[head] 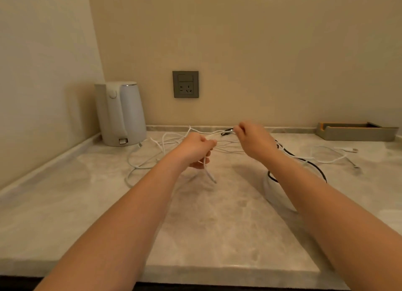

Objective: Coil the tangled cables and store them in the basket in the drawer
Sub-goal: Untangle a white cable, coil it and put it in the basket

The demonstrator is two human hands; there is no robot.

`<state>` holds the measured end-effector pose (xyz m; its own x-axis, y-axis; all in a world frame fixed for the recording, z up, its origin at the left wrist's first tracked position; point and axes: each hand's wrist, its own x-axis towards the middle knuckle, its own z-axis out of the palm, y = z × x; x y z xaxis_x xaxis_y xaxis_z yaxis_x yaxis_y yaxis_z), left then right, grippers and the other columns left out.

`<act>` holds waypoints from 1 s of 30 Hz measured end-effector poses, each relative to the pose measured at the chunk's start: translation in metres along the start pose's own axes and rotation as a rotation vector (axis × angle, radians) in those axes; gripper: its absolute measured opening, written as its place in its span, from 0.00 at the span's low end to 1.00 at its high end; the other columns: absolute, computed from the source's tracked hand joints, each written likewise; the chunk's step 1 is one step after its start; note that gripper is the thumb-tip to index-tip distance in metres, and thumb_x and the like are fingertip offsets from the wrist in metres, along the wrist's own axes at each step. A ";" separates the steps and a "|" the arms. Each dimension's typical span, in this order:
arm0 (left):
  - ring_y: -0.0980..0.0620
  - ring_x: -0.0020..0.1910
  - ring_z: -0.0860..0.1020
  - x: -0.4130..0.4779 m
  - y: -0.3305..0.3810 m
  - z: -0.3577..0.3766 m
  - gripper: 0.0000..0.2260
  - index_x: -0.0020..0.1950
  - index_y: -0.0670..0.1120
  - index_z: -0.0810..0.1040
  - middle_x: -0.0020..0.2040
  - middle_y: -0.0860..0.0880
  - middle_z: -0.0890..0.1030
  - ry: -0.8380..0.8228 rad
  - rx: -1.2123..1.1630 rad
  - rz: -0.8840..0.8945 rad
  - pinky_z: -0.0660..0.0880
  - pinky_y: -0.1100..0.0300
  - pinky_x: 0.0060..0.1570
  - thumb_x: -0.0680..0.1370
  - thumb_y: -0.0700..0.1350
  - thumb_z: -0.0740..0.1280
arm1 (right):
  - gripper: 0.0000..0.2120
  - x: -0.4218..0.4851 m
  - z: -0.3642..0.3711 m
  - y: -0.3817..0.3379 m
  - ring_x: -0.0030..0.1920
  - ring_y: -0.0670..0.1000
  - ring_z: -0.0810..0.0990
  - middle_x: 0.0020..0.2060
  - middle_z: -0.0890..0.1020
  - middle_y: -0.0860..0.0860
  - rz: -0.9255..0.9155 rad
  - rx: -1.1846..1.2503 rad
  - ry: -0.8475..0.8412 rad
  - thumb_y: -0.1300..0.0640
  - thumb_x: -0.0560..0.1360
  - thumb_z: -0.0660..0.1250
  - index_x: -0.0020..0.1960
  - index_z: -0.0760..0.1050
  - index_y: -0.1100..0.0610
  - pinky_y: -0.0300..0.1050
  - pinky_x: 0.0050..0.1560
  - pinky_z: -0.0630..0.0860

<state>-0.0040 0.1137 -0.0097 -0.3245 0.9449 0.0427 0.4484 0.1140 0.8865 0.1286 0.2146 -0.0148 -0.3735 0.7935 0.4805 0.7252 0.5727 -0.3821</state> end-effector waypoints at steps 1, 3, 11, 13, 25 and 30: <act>0.56 0.26 0.72 0.003 0.001 -0.002 0.12 0.39 0.46 0.70 0.31 0.51 0.72 -0.045 -0.073 -0.038 0.69 0.68 0.22 0.81 0.48 0.61 | 0.18 0.008 0.003 0.000 0.41 0.57 0.73 0.36 0.73 0.53 0.034 0.058 0.045 0.51 0.81 0.53 0.33 0.62 0.52 0.47 0.39 0.64; 0.57 0.26 0.72 0.011 0.002 -0.006 0.12 0.39 0.46 0.72 0.29 0.52 0.72 -0.145 -0.196 -0.086 0.70 0.67 0.25 0.81 0.49 0.61 | 0.18 0.020 0.009 -0.001 0.40 0.57 0.72 0.33 0.71 0.52 0.079 0.143 0.099 0.51 0.82 0.53 0.33 0.62 0.52 0.48 0.39 0.65; 0.54 0.27 0.76 0.038 0.011 -0.009 0.17 0.37 0.46 0.70 0.28 0.51 0.75 -0.335 -0.757 -0.051 0.77 0.59 0.35 0.83 0.51 0.55 | 0.17 0.039 0.029 0.008 0.40 0.55 0.70 0.37 0.73 0.56 0.168 0.255 0.157 0.52 0.82 0.53 0.35 0.65 0.55 0.47 0.40 0.62; 0.54 0.25 0.76 0.042 0.013 -0.010 0.16 0.39 0.45 0.72 0.28 0.50 0.77 -0.289 -0.860 -0.065 0.77 0.62 0.31 0.82 0.51 0.56 | 0.17 0.038 0.037 0.009 0.40 0.55 0.71 0.35 0.75 0.54 0.144 0.248 0.083 0.53 0.81 0.55 0.34 0.65 0.54 0.46 0.40 0.62; 0.52 0.35 0.83 0.045 -0.001 -0.034 0.20 0.56 0.38 0.75 0.41 0.45 0.84 -0.135 -1.106 0.047 0.80 0.63 0.33 0.83 0.53 0.52 | 0.12 0.000 0.014 -0.030 0.31 0.44 0.72 0.44 0.82 0.53 -0.235 -0.038 -0.505 0.52 0.81 0.55 0.59 0.74 0.53 0.39 0.35 0.69; 0.52 0.34 0.84 0.045 -0.004 -0.037 0.22 0.48 0.40 0.77 0.36 0.45 0.85 0.053 -1.134 0.109 0.79 0.64 0.30 0.83 0.54 0.50 | 0.19 -0.021 0.006 -0.052 0.54 0.54 0.76 0.60 0.78 0.54 -0.345 -0.193 -0.556 0.51 0.82 0.55 0.72 0.62 0.49 0.45 0.51 0.69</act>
<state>-0.0510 0.1445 0.0054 -0.3771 0.9155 0.1401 -0.5257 -0.3361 0.7815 0.0954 0.1689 -0.0094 -0.8064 0.5890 0.0531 0.5817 0.8062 -0.1076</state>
